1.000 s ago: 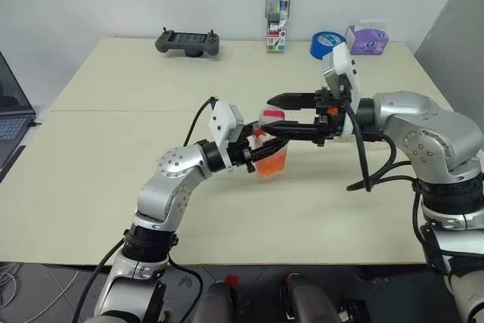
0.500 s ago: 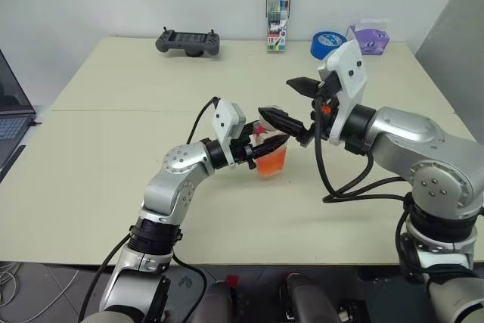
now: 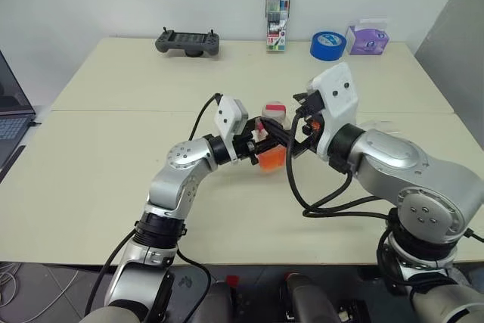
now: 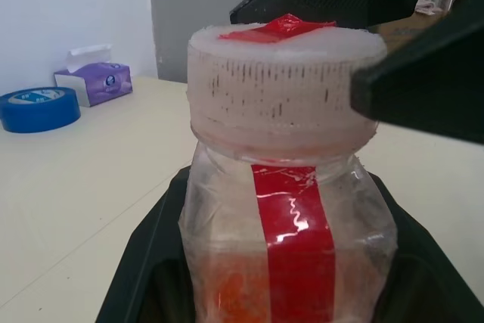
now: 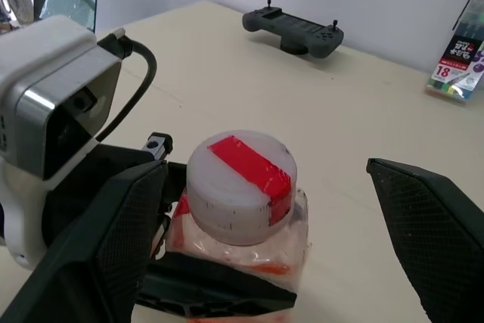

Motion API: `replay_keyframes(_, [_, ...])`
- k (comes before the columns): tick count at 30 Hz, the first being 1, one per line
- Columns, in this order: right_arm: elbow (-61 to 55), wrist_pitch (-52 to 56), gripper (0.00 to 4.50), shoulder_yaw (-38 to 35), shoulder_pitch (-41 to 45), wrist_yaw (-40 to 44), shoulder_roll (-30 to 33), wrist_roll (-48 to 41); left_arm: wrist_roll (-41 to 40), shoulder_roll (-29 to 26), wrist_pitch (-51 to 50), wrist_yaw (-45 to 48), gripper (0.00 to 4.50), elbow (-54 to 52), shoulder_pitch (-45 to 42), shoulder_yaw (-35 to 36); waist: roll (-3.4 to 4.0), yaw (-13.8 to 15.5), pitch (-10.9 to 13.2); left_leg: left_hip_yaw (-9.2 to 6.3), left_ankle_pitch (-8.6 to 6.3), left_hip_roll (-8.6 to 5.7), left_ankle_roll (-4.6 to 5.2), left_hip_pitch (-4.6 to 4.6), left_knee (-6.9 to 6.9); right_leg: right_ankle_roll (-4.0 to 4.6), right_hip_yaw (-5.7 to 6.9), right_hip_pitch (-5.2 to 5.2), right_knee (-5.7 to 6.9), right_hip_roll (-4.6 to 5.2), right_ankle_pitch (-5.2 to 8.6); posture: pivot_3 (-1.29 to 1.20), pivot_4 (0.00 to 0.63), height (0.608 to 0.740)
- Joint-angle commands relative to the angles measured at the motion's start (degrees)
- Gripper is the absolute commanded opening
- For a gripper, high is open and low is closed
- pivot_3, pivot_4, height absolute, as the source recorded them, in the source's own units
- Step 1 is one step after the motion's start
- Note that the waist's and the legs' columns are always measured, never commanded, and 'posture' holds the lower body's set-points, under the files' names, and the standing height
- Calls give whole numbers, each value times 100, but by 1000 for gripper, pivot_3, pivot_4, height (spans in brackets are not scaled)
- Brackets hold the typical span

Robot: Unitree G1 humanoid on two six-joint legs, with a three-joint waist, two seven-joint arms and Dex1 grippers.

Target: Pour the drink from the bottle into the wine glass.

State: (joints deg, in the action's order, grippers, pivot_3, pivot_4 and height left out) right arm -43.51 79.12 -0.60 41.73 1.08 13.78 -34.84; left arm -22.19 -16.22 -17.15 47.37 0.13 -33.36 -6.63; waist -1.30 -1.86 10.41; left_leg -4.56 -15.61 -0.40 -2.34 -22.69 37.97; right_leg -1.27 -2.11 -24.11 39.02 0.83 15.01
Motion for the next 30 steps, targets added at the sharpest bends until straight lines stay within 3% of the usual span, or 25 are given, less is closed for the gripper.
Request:
replay_keyframes(1, [-76,-76,4500,-112,62,-148,-205,151,10,4,164,53,1943,-145,-117,42,0,1,0,0,0,0,0,0,0,0,0,0,0,0,0,0,150,740])
replay_keyframes(24, [9,292,4500,26,92,-111,-685,457,49,-110,107,-1,1943,-343,71,90,1,0,0,1,0,-1,0,1,-1,0,0,0,-1,0,0,0,150,740])
replay_keyframes(27, [7,350,3851,18,90,-76,-733,465,48,-117,105,-6,1943,-353,73,86,1,-1,0,0,0,-1,0,1,0,0,0,0,0,0,0,0,150,740])
replay_keyframes(30, [0,414,2856,26,74,-69,-767,483,43,-117,108,-15,1943,-361,80,78,1,-1,0,0,0,0,0,1,-1,0,0,0,0,0,0,0,150,740])
